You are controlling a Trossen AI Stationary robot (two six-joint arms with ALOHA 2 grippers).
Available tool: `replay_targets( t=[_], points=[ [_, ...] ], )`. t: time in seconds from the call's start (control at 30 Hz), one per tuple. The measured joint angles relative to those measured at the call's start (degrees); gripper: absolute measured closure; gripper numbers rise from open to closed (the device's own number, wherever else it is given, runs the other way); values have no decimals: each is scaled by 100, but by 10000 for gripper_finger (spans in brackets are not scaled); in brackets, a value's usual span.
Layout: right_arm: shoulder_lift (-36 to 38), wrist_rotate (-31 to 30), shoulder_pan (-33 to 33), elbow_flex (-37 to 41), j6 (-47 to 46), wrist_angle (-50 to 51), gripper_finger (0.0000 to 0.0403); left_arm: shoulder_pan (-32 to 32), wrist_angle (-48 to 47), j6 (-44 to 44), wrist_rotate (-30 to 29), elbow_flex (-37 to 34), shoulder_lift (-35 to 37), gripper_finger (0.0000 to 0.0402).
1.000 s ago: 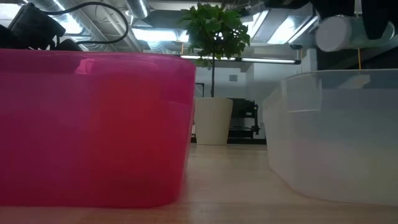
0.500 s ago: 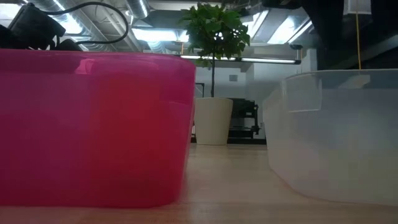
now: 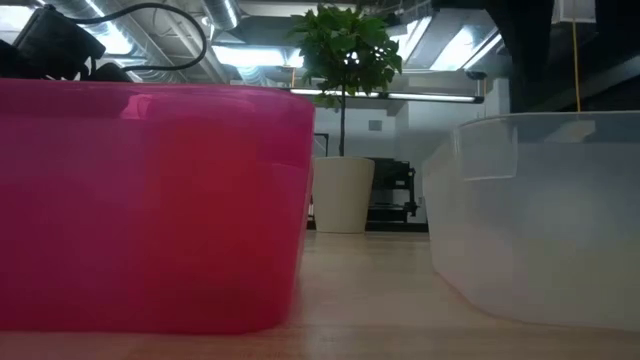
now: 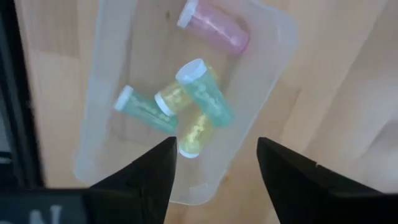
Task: Pick and place medicine bottles into bin by pill shape (circle, oval)
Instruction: Adjust the transparent bin
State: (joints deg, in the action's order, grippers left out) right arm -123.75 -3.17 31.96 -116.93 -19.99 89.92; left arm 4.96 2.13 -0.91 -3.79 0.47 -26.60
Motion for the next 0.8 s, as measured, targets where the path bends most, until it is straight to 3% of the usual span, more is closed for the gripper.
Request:
replay_targets(
  t=[0.2, 0.37, 0.47, 0.67, 0.8],
  points=[
    [806, -808, -37, 116, 396, 27, 178, 0, 2, 0, 0, 1, 0, 174],
    [1339, -2211, -108, 119, -475, 23, 178, 2, 2, 5, 0, 0, 1, 174],
    [1476, -2662, -104, 244, -810, -11, 178, 0, 2, 13, 0, 1, -1, 174],
    [1887, -3335, -178, 1593, -727, 0, 178, -1, 2, 13, 0, 0, -1, 174],
    [2394, -3659, -349, 2749, -1340, -16, 178, 0, 1, 13, 0, 1, 0, 174]
  ],
)
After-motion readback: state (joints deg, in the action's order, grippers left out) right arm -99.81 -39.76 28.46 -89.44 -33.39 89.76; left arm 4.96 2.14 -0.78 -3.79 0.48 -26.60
